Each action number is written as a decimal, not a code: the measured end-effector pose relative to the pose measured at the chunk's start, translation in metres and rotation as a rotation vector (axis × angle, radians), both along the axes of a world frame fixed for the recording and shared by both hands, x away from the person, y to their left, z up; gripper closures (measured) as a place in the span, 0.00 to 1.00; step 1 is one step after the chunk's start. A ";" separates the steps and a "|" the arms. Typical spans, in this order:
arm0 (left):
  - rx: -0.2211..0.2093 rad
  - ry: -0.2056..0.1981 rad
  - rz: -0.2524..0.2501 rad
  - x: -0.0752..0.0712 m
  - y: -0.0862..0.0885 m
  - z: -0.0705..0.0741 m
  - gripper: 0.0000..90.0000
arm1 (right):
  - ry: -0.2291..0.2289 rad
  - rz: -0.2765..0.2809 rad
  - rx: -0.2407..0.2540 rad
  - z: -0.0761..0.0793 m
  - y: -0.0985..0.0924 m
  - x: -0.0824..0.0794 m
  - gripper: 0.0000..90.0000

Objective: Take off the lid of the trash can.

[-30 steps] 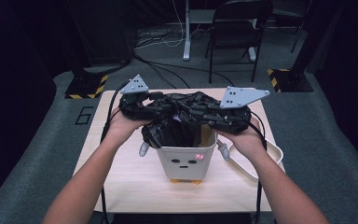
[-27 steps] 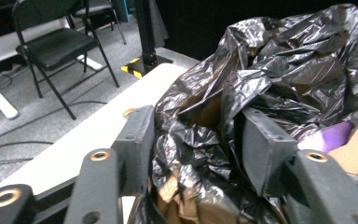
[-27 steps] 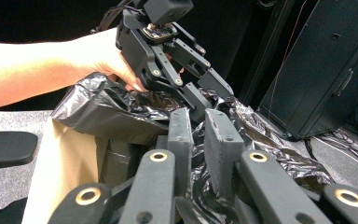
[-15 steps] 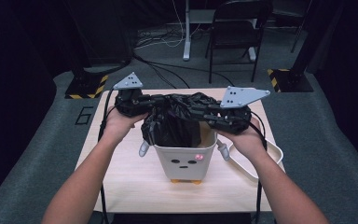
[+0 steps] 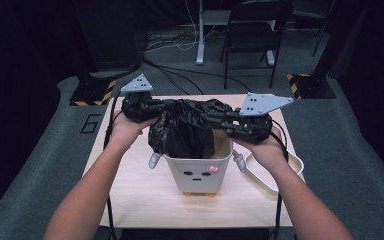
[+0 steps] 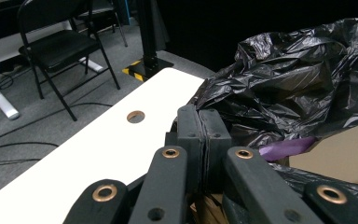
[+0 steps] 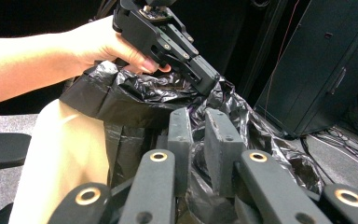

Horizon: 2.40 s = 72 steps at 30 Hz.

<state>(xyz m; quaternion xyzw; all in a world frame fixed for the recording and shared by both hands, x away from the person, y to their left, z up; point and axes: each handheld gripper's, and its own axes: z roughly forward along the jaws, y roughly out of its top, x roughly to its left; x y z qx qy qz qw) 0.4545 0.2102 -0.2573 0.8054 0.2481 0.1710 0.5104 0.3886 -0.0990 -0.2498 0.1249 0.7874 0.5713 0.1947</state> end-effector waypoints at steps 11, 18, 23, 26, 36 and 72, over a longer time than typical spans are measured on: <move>-0.042 0.004 -0.006 0.002 0.004 0.008 1.00 | 0.003 -0.007 0.006 -0.002 -0.004 0.000 0.90; -0.069 -0.007 -0.010 -0.004 0.011 0.024 1.00 | 0.004 -0.009 0.007 -0.002 -0.005 -0.001 0.89; -0.078 -0.026 0.002 -0.008 0.019 0.036 1.00 | 0.011 -0.008 0.010 -0.002 -0.004 -0.001 0.86; -0.080 -0.037 0.005 -0.010 0.022 0.041 1.00 | 0.007 -0.005 0.012 -0.002 -0.003 -0.001 0.83; -0.097 -0.076 0.025 -0.017 0.034 0.059 1.00 | 0.018 -0.008 0.016 -0.003 0.000 0.001 0.75; -0.136 -0.131 0.076 -0.037 0.077 0.091 1.00 | 0.073 -0.042 -0.047 -0.009 0.025 0.038 0.56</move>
